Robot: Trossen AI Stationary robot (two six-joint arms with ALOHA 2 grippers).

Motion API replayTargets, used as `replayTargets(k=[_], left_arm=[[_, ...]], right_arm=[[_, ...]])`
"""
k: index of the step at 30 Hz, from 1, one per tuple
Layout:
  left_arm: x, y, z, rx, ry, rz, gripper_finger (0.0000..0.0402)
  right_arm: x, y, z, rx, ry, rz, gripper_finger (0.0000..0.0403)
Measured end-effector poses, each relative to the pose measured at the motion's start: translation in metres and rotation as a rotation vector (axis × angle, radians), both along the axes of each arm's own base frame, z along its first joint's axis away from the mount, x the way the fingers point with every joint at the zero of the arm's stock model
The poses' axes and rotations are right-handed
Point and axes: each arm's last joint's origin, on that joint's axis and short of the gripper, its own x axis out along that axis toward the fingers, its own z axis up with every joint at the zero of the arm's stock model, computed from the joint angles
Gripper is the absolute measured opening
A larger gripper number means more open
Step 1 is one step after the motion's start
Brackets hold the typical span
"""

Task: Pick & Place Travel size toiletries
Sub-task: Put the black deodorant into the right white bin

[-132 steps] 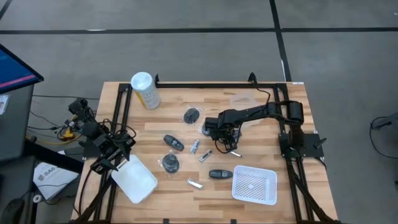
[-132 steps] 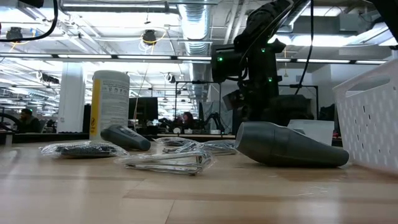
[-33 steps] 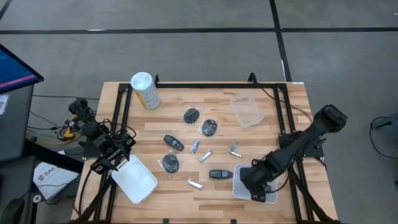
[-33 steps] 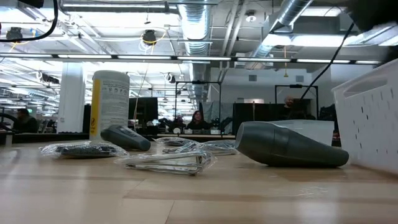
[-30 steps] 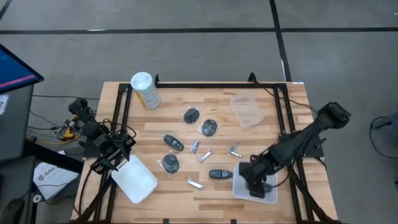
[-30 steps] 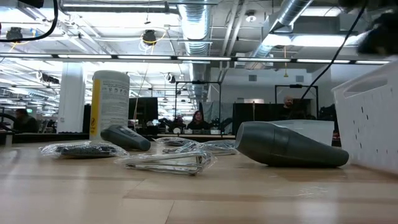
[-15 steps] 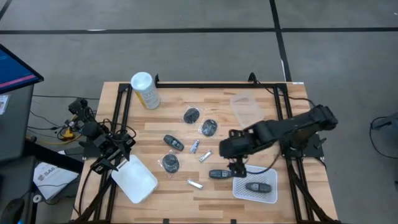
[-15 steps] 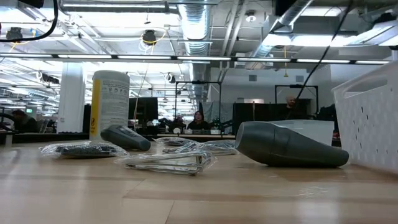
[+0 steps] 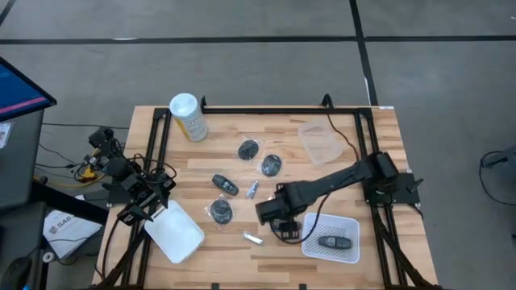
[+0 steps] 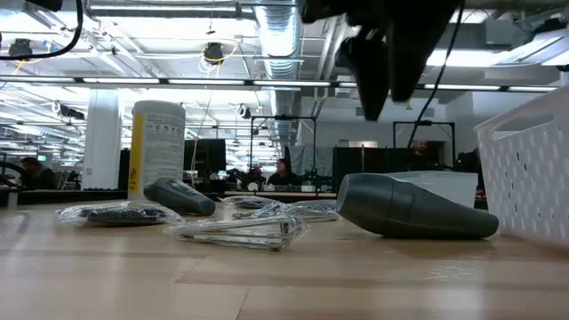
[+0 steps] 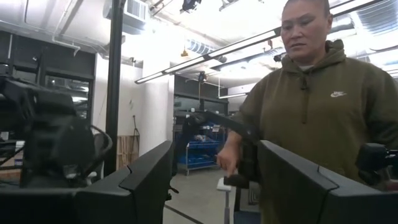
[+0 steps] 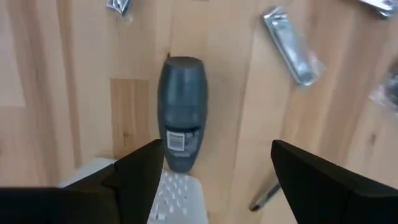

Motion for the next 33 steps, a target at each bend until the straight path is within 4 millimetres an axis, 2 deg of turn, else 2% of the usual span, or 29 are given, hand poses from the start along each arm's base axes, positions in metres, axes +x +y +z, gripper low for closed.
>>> replayTargets(k=[4,7,16,33], left_arm=[[0.000,0.000,0.000,0.000,0.000,0.000,0.0232],[0.000,0.000,0.000,0.003,0.003,0.000,0.0232],[0.001,-0.001,-0.001,0.010,0.009,-0.002,0.0232],[0.001,-0.001,-0.001,0.009,0.010,0.001,0.0232]], right_arm=[[0.008,0.011,-0.016,0.012,-0.022,0.012,0.0291],[0.013,0.016,-0.019,0.029,-0.060,0.007,0.0291],[0.017,0.019,-0.028,0.090,-0.067,-0.011,0.0291],[0.009,0.013,-0.069,0.089,-0.045,-0.093,0.0326]])
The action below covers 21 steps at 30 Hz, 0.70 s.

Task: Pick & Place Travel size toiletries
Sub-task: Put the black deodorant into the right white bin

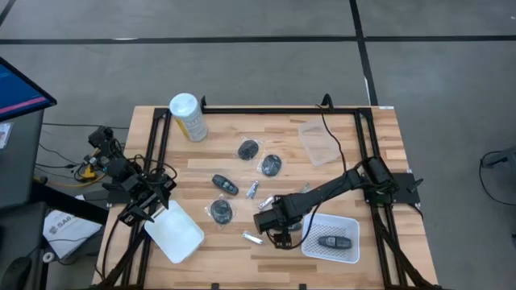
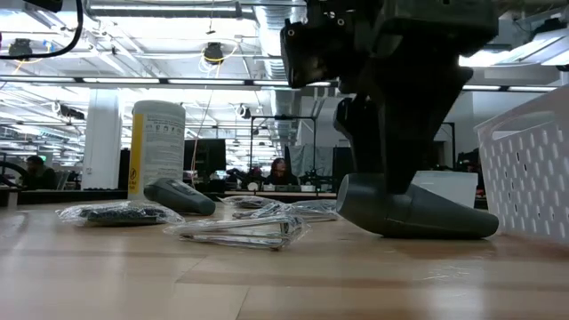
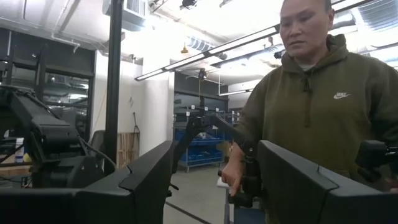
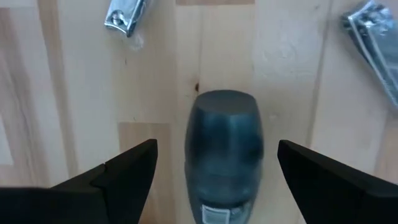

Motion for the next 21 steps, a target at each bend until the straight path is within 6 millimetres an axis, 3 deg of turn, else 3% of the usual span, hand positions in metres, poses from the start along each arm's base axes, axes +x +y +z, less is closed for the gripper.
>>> replayTargets(k=[14,17,21], left_arm=[[0.000,0.000,0.000,0.000,0.000,0.000,0.0232],[0.000,0.000,0.000,0.000,0.000,0.000,0.0232],[0.000,0.000,0.000,0.000,0.000,-0.001,0.0232]], right_arm=[[-0.009,-0.005,-0.032,-0.007,-0.046,-0.026,0.0305],[-0.009,-0.005,-0.033,-0.020,-0.048,-0.015,0.0278],[-0.009,-0.006,-0.033,-0.020,-0.045,-0.016,0.0207]])
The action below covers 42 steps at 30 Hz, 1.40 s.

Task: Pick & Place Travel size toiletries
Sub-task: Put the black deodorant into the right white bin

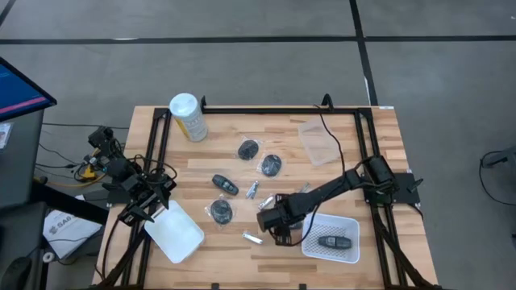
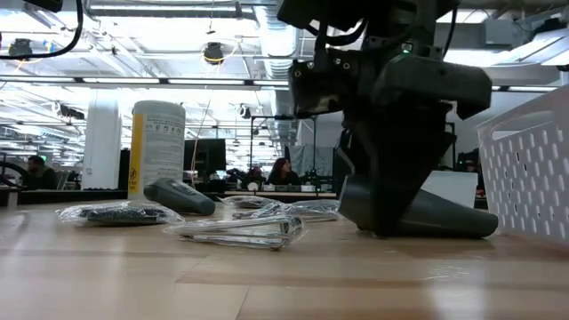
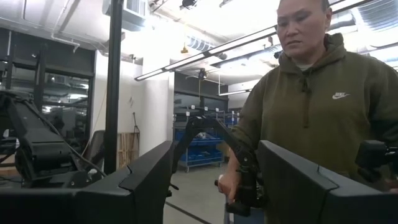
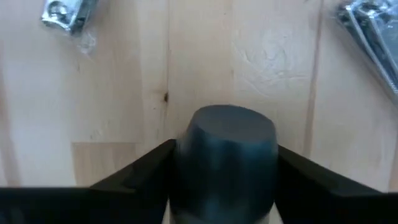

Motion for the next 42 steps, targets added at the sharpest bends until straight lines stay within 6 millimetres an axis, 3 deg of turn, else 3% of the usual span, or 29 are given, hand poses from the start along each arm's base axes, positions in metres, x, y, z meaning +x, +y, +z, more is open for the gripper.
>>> replayTargets(k=[1,11,16,20,24,31,37,42], left_arm=[[0.000,0.000,0.000,0.000,0.000,0.000,0.0232],[0.000,0.000,0.000,0.000,0.000,0.000,0.0232],[0.000,0.000,0.000,0.000,0.000,0.000,0.0232],[0.000,0.000,0.000,0.000,-0.001,0.000,0.0232],[0.000,0.000,0.000,0.005,-0.006,0.003,0.0232],[0.000,0.000,0.000,0.005,-0.009,0.004,0.0232],[0.000,0.000,0.001,0.000,-0.013,0.005,0.0232],[-0.001,0.001,0.002,-0.026,-0.009,-0.006,0.0232]], right_arm=[[0.000,0.000,0.000,0.003,0.001,0.001,0.0190],[0.016,-0.010,0.013,0.009,-0.026,0.062,0.0190],[0.028,-0.026,0.054,0.015,-0.117,0.072,0.0190],[0.027,-0.040,0.105,0.029,-0.224,0.051,0.0190],[0.010,-0.047,0.152,0.046,-0.307,0.029,0.0190],[-0.029,-0.041,0.201,0.101,-0.368,-0.033,0.0190],[-0.064,-0.017,0.202,0.059,-0.189,-0.064,0.0190],[-0.090,0.009,0.184,-0.004,-0.021,-0.072,0.0190]])
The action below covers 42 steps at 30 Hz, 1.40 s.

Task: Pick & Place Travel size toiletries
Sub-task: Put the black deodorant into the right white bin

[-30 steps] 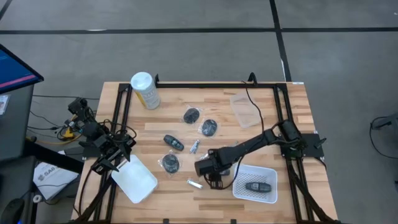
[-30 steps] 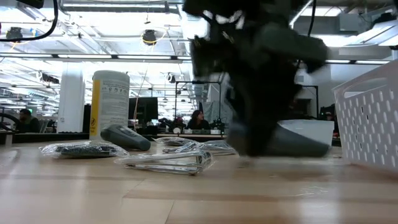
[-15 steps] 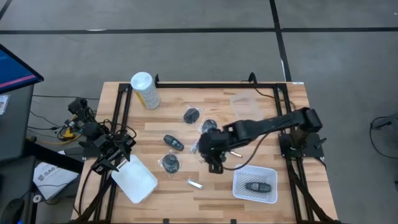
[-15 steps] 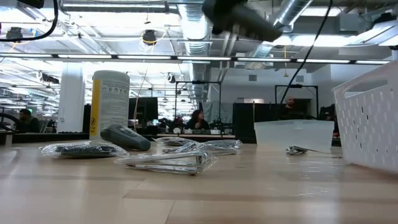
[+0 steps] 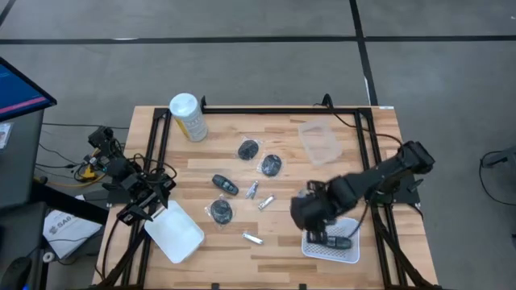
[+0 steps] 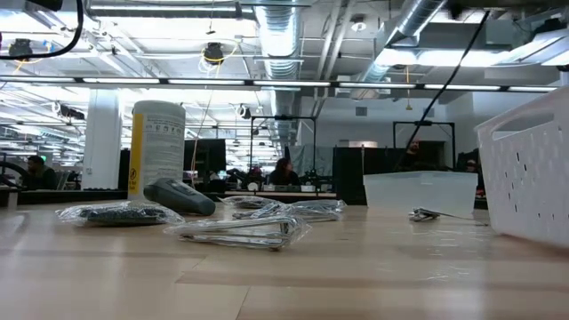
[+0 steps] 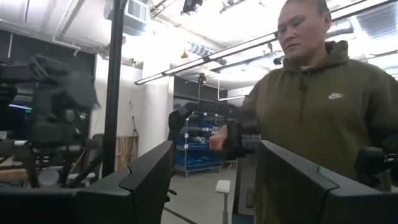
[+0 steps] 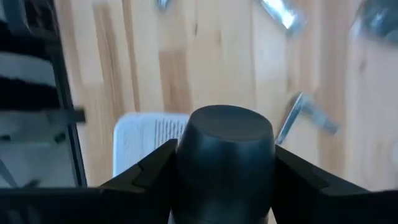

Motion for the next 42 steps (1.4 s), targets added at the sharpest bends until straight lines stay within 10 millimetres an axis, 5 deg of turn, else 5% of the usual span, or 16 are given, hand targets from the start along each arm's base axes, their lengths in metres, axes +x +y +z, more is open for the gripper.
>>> replayTargets(k=[8,18,42], left_arm=[[-0.001,0.001,0.003,-0.005,-0.035,0.011,0.0232],[-0.001,0.001,0.003,-0.011,-0.040,0.011,0.0232],[-0.004,0.004,0.009,-0.007,-0.130,0.051,0.0232]], right_arm=[[-0.025,0.030,-0.055,-0.040,0.110,0.010,0.0190],[-0.028,0.030,-0.112,0.024,0.080,0.005,0.0190],[-0.015,0.018,-0.136,0.113,0.090,-0.013,0.0190]])
